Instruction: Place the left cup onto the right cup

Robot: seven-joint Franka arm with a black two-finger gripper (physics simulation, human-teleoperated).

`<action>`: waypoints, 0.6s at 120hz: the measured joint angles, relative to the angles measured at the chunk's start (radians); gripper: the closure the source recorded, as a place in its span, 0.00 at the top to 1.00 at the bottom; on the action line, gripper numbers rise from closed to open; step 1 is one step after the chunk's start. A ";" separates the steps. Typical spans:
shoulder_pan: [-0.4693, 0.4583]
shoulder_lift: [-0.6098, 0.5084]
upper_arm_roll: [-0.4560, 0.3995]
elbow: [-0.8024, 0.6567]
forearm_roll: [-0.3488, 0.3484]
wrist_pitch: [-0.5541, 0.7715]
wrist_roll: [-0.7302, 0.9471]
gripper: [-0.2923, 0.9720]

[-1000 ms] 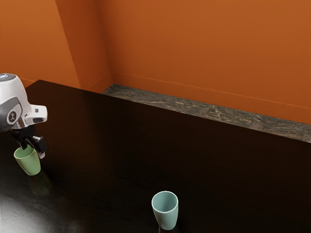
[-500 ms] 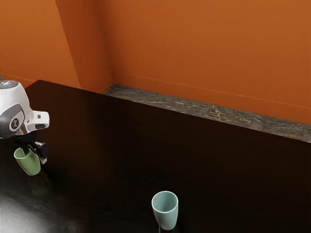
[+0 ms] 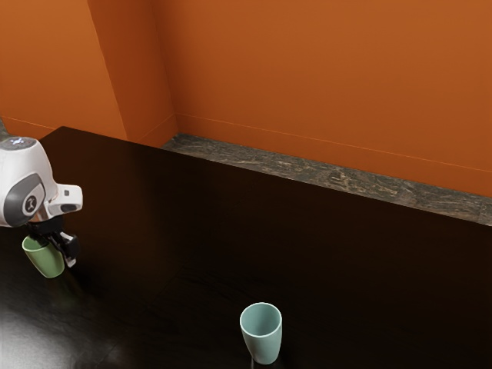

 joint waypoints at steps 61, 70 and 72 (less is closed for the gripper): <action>0.014 0.002 0.003 0.001 -0.002 0.005 0.001 0.26; 0.017 0.003 0.003 0.001 -0.002 0.005 0.001 0.22; 0.017 0.003 0.003 0.001 -0.002 0.005 0.001 0.21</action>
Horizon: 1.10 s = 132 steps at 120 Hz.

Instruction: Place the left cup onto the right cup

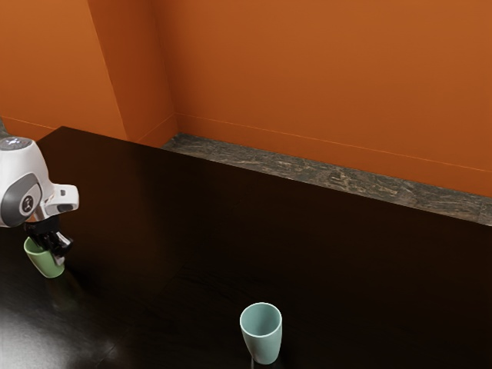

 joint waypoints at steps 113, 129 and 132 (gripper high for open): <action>0.007 -0.080 -0.265 0.221 0.016 -0.299 -0.146 0.15; -0.013 -0.080 -0.395 0.267 0.014 -0.379 -0.203 0.15; -0.015 -0.080 -0.415 0.273 0.014 -0.391 -0.215 0.15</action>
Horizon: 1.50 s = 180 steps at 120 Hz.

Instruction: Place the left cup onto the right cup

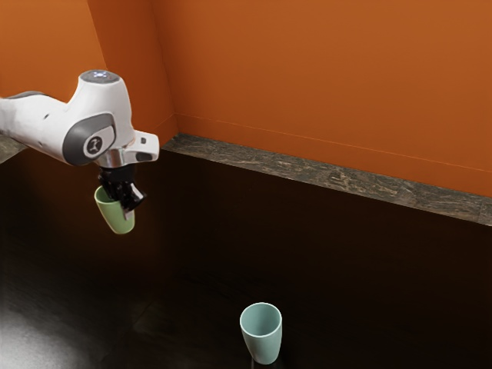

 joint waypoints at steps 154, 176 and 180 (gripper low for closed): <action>0.020 0.128 -0.726 0.236 -0.038 -0.195 -0.737 0.15; 0.009 0.161 -0.779 0.244 -0.039 -0.210 -0.863 0.15; 0.012 0.169 -0.779 0.244 -0.039 -0.211 -0.882 0.15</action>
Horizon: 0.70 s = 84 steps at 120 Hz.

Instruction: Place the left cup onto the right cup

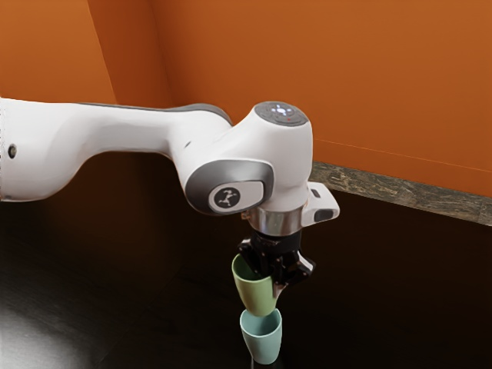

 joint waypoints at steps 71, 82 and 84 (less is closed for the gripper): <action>0.003 0.094 -0.001 -0.001 0.027 0.027 -0.242 0.15; 0.002 0.102 -0.001 -0.004 0.027 0.035 -0.266 0.15; 0.002 0.104 -0.001 -0.005 0.028 0.036 -0.270 0.15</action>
